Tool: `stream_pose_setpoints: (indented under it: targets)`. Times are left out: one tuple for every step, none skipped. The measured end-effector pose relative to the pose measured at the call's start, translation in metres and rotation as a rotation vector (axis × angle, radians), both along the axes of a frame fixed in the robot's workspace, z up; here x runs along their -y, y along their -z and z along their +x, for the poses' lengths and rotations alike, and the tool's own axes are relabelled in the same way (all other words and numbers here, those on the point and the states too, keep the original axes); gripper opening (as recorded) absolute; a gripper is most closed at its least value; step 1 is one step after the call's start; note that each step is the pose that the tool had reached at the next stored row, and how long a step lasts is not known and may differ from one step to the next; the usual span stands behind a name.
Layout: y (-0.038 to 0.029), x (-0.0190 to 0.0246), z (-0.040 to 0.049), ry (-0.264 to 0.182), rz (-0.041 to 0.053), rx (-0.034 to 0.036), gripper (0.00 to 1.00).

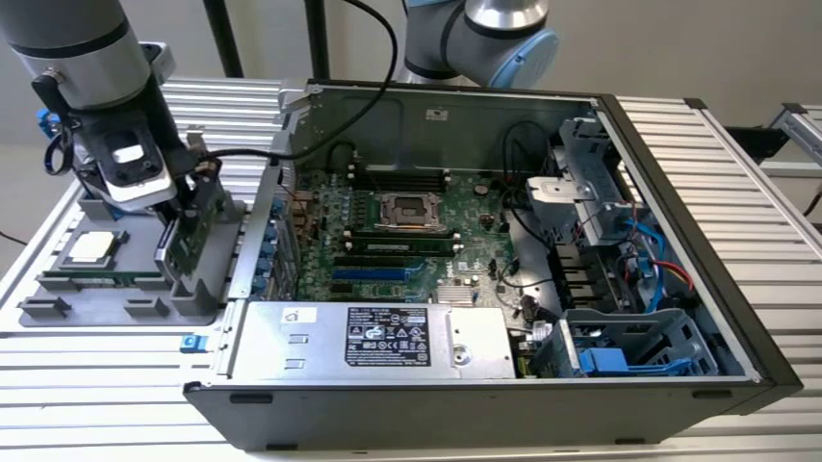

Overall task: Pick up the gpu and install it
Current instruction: 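Pick up the gpu and move the gpu toward the slot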

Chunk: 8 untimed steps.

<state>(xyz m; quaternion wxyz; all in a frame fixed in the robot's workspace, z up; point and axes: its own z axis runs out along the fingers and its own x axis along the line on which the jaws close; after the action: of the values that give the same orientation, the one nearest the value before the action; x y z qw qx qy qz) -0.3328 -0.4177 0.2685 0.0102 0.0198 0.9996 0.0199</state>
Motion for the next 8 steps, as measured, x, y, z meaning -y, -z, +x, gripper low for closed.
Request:
stream_pose_setpoints:
  targets:
    - [-0.0006, 0.0000, 0.0000, 0.000, 0.0000, 0.0000, 0.00]
    - [-0.0011, 0.0000, 0.0000, 0.000, 0.0000, 0.0000, 0.00]
    - [-0.0017, 0.0000, 0.0000, 0.000, 0.0000, 0.0000, 0.00]
    - [-0.0023, 0.0000, 0.0000, 0.000, 0.0000, 0.0000, 0.00]
    - [-0.0028, 0.0000, 0.0000, 0.000, 0.0000, 0.0001, 0.00]
    - [-0.0035, 0.0000, 0.0000, 0.000, 0.0000, 0.0001, 0.00]
    - [-0.0040, 0.0000, 0.0000, 0.000, 0.0000, 0.0000, 0.00]
    - [-0.0046, 0.0000, 0.0000, 0.000, 0.0000, 0.0001, 0.00]
